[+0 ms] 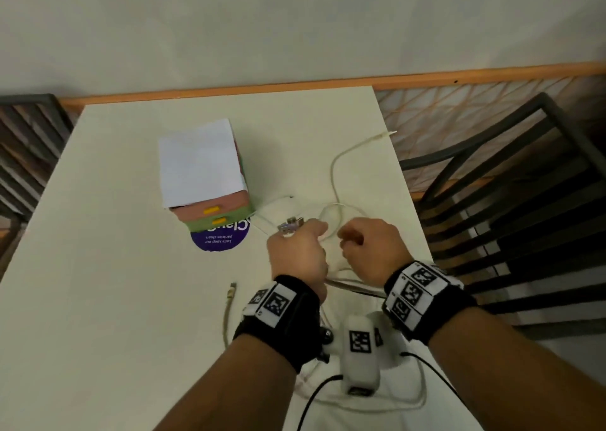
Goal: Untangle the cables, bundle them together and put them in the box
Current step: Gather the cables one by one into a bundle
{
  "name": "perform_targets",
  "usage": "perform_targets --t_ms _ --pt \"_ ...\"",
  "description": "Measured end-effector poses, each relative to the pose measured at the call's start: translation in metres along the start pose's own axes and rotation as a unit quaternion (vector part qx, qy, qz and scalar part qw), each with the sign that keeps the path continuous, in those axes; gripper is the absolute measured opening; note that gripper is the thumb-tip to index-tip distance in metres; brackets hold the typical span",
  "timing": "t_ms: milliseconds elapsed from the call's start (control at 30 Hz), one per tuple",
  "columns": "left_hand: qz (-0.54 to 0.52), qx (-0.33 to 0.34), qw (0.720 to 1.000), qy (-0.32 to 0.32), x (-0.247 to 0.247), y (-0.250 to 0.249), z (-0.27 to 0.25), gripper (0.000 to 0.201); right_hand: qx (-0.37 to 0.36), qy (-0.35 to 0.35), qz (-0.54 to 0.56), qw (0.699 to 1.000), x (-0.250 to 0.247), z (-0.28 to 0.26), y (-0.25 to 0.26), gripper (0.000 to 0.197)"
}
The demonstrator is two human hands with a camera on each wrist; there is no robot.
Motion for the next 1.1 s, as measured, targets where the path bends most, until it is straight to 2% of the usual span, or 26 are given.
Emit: perform_targets --t_ms 33,100,167,300,400,500,633,700,733,800,867,933,1033,1100 --pt "-0.002 -0.005 1.0 -0.012 -0.008 -0.001 0.006 0.023 0.0 0.013 -0.076 0.997 0.014 0.004 -0.003 0.022" --pt "0.002 -0.013 0.999 -0.03 -0.021 0.002 0.015 0.019 -0.014 0.068 -0.16 0.985 0.044 0.011 -0.005 0.019" --pt "-0.009 -0.02 0.999 -0.047 -0.032 0.009 0.02 0.024 -0.028 0.099 -0.197 0.975 0.065 0.015 -0.006 0.028" --pt "-0.021 -0.021 0.998 -0.057 -0.041 0.011 0.03 0.025 -0.046 0.081 -0.242 0.966 0.087 0.019 -0.009 0.019" --pt "-0.021 -0.024 0.998 -0.048 -0.041 0.006 0.036 0.024 -0.129 0.095 -0.297 0.941 0.098 0.012 -0.006 0.021" --pt "-0.023 -0.039 0.998 -0.042 -0.04 0.004 0.038 0.024 -0.142 0.11 -0.282 0.942 0.096 0.01 -0.003 0.027" --pt "-0.017 -0.043 0.999 -0.024 -0.037 0.003 0.037 0.023 -0.132 0.119 -0.286 0.942 0.092 0.007 0.006 0.02" --pt "-0.017 -0.041 0.999 -0.014 -0.037 0.002 0.036 0.022 -0.139 0.131 -0.288 0.938 0.089 0.004 0.011 0.026" --pt "-0.015 -0.038 0.999 -0.007 -0.036 0.0 0.036 0.023 -0.14 0.137 -0.271 0.943 0.087 0.004 0.011 0.027" --pt "-0.002 -0.018 1.0 0.009 -0.034 -0.003 0.036 0.025 -0.114 0.141 -0.188 0.965 0.074 0.005 0.013 0.016" --pt "0.028 0.026 0.999 0.024 -0.029 -0.008 0.037 0.027 -0.089 0.11 -0.091 0.986 0.053 0.008 0.016 0.009" --pt "0.057 0.08 0.994 0.04 -0.024 -0.014 0.036 0.028 -0.082 0.071 -0.019 0.994 0.027 0.009 0.027 0.005" --pt "0.072 0.112 0.988 0.072 -0.016 -0.019 0.031 0.027 -0.075 0.053 0.135 0.987 -0.002 0.009 0.043 0.004" --pt "0.065 0.076 0.991 0.088 -0.012 -0.021 0.028 0.031 -0.075 0.055 0.215 0.972 -0.012 0.01 0.049 0.007"
Point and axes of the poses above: each hand's wrist, its own z-axis towards the middle knuckle, its own x-axis out of the palm, y = z × x, the point moved 4 cm from there along z, towards the middle knuckle, and after that the axes turned 12 degrees about -y, right-handed, at the moved point
